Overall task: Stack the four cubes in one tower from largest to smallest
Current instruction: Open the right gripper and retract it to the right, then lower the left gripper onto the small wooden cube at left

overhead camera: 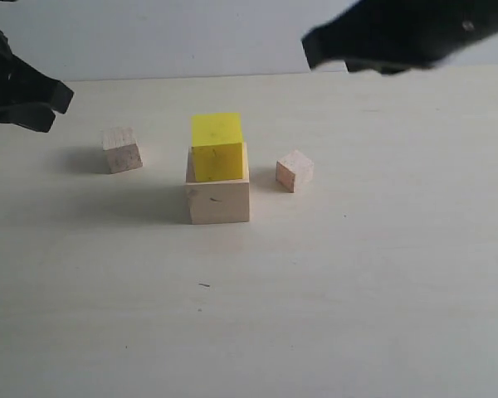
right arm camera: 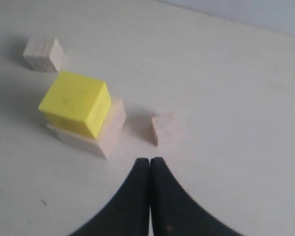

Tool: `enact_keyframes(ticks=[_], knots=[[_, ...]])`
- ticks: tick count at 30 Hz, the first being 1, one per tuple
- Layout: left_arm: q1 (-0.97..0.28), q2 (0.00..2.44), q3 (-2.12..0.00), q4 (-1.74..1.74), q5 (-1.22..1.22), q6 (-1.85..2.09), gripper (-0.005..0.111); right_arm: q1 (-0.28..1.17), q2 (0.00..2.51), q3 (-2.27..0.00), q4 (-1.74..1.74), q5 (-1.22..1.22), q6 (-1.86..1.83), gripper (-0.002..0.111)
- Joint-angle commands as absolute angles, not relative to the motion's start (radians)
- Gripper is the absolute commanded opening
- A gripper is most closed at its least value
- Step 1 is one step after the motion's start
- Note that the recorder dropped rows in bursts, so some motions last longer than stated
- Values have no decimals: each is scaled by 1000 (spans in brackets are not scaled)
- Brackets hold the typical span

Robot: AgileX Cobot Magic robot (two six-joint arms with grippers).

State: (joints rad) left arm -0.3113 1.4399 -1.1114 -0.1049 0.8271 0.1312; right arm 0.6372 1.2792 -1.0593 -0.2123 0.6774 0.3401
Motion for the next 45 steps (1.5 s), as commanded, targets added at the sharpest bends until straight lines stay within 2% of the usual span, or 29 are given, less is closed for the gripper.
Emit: enact_keyframes(ticks=[1, 7, 15, 17, 23, 25, 30, 45], knots=[[-316, 1447, -1114, -76, 769, 109, 0, 631, 1172, -870, -108, 638, 338, 0], [-316, 1541, -1162, -49, 788, 96, 0, 631, 1060, -671, 133, 578, 198, 0], [-316, 1734, -1357, 101, 944, 251, 3, 631, 971, -645, 191, 671, 149, 0], [-316, 1779, -1398, 134, 980, 299, 11, 631, 958, -645, 208, 682, 149, 0], [-316, 1876, -1449, 158, 943, 365, 52, 631, 943, -645, 247, 684, 149, 0], [-316, 1898, -1449, 158, 919, 432, 62, 631, 943, -645, 247, 690, 149, 0], [-316, 1938, -1449, 172, 888, 575, 75, 631, 943, -645, 247, 694, 149, 0], [-316, 1950, -1453, 170, 790, 627, 76, 631, 943, -645, 247, 694, 96, 0]])
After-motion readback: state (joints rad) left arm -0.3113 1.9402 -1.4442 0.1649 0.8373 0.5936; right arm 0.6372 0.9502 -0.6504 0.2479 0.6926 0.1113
